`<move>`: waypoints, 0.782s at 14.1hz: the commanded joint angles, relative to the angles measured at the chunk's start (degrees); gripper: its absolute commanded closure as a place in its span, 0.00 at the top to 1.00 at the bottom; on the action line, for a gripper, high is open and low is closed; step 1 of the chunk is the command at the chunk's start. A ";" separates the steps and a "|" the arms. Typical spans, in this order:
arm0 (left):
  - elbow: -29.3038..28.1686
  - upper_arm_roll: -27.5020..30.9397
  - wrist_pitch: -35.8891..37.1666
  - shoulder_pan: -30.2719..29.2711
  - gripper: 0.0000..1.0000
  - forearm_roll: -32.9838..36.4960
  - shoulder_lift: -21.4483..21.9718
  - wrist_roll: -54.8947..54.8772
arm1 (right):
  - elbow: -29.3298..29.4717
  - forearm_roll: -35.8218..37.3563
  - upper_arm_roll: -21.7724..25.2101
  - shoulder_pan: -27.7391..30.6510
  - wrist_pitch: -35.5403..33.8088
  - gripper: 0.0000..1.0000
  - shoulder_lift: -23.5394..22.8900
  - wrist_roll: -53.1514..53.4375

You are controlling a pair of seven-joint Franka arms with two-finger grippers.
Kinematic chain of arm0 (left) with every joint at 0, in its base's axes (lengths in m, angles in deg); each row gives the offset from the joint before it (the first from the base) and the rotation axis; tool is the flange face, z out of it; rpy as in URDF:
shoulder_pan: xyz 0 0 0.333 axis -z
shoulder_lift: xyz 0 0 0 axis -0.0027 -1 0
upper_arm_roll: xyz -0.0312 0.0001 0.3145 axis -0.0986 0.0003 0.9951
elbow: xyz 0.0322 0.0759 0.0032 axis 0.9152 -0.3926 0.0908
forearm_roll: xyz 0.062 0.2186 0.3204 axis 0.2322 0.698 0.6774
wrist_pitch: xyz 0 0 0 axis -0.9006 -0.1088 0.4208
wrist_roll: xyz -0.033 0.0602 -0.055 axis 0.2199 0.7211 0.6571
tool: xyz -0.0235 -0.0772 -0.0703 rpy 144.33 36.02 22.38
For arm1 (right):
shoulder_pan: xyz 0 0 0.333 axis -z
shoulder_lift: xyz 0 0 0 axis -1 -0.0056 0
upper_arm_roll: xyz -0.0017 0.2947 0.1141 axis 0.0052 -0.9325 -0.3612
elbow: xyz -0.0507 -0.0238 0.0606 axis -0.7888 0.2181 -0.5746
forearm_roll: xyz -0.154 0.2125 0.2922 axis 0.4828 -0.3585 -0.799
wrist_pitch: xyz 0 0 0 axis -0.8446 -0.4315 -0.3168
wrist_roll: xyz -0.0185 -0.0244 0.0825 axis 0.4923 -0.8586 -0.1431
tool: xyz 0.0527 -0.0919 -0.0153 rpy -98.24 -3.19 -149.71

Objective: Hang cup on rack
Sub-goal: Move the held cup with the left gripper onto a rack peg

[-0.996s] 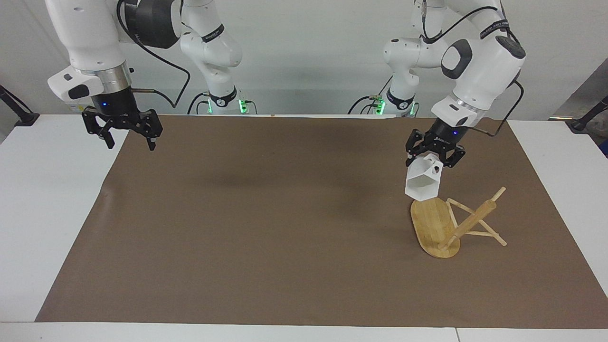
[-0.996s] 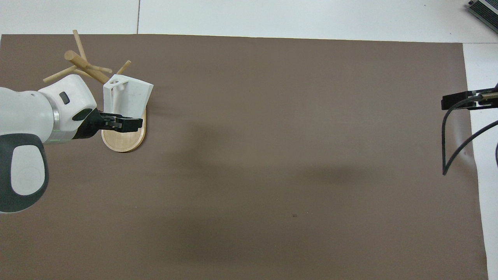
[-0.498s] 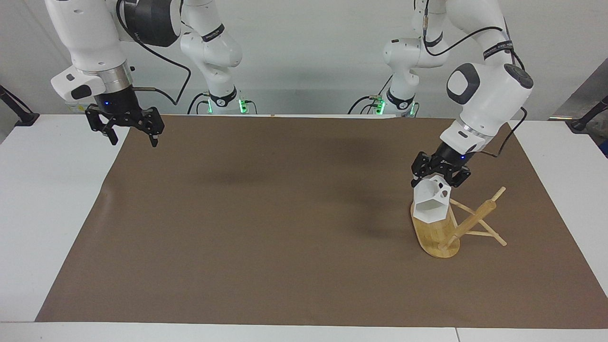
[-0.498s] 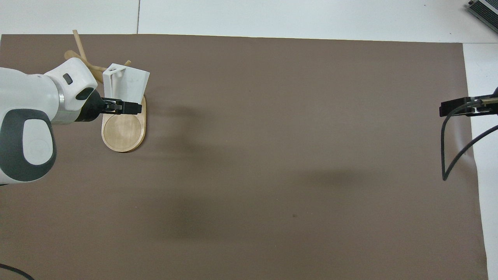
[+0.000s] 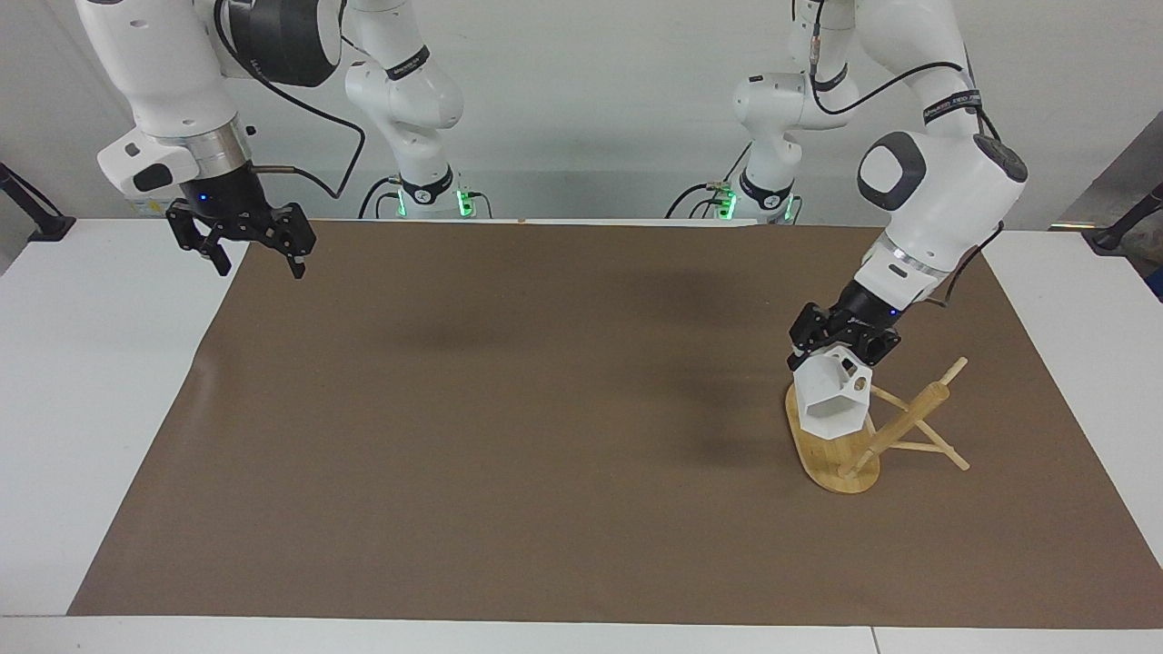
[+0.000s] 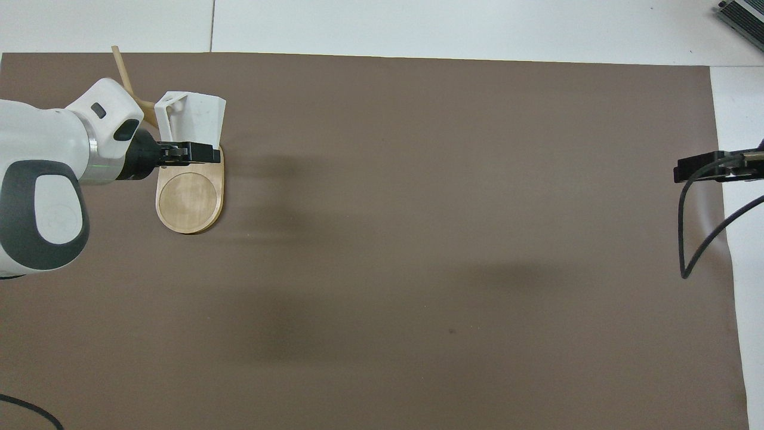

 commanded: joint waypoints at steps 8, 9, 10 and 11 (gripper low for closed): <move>0.51 -0.30 2.71 -2.22 0.00 -2.35 -0.31 3.87 | -1.14 -2.56 0.41 0.85 -1.59 1.00 1.43 1.97; 0.51 -0.30 3.25 -2.31 0.00 -2.35 -0.05 3.87 | -1.14 -2.56 0.42 0.85 -1.60 1.00 1.43 1.80; 0.51 -0.21 3.78 -2.39 0.20 -2.26 0.12 4.21 | -1.23 -2.56 0.42 0.85 -1.60 1.00 1.43 1.97; 0.51 -0.12 4.39 -2.40 0.48 -2.26 0.47 5.78 | -1.23 -2.56 0.42 0.76 -1.60 1.00 1.43 2.15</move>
